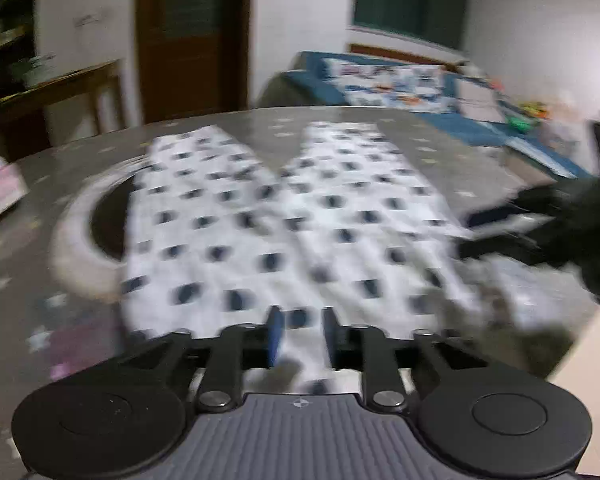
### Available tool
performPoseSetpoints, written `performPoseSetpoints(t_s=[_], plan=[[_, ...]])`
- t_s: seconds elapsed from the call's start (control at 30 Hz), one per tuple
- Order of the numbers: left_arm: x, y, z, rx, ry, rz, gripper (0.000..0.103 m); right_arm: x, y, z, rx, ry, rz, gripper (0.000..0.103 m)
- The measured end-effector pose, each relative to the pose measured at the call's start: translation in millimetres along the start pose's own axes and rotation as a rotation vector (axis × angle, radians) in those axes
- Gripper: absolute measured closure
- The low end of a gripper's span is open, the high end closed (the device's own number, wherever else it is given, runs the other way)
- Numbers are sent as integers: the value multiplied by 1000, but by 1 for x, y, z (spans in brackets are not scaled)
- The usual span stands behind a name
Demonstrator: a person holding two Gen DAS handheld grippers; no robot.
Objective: Fold clothes
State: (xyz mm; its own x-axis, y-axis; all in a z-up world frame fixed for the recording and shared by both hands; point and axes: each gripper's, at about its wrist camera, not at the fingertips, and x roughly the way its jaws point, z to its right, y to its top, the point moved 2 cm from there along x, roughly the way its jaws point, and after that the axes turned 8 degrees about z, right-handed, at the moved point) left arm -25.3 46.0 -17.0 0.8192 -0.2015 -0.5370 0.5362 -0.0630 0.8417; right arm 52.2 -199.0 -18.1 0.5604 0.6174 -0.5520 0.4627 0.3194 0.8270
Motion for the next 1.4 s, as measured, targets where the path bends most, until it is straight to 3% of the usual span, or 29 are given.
performPoseSetpoints(t_s=[0.17, 0.3, 0.5, 0.6, 0.77, 0.93, 1.27, 1.37, 1.4], plan=[[8, -1, 59, 87, -176, -8, 51, 5, 7, 29, 60, -79, 1, 43], [20, -5, 100, 164, -266, -17, 48, 16, 14, 52, 111, -109, 0, 44], [46, -16, 127, 263, -197, -41, 50, 37, 29, 91, 192, -155, 13, 46], [50, -19, 123, 266, -188, -48, 59, 55, 39, 116, 242, -191, 21, 51], [54, -11, 108, 189, -214, -69, 90, 91, 58, 155, 301, -242, 26, 58], [50, 5, 88, 68, -260, -67, 91, 130, 77, 184, 327, -291, 33, 63], [40, 19, 72, -5, -304, -38, 91, 187, 98, 214, 361, -363, 42, 68], [38, 23, 67, -26, -317, -29, 91, 192, 99, 215, 358, -378, 48, 82], [37, 24, 65, -32, -321, -26, 91, 192, 99, 216, 358, -386, 48, 93]])
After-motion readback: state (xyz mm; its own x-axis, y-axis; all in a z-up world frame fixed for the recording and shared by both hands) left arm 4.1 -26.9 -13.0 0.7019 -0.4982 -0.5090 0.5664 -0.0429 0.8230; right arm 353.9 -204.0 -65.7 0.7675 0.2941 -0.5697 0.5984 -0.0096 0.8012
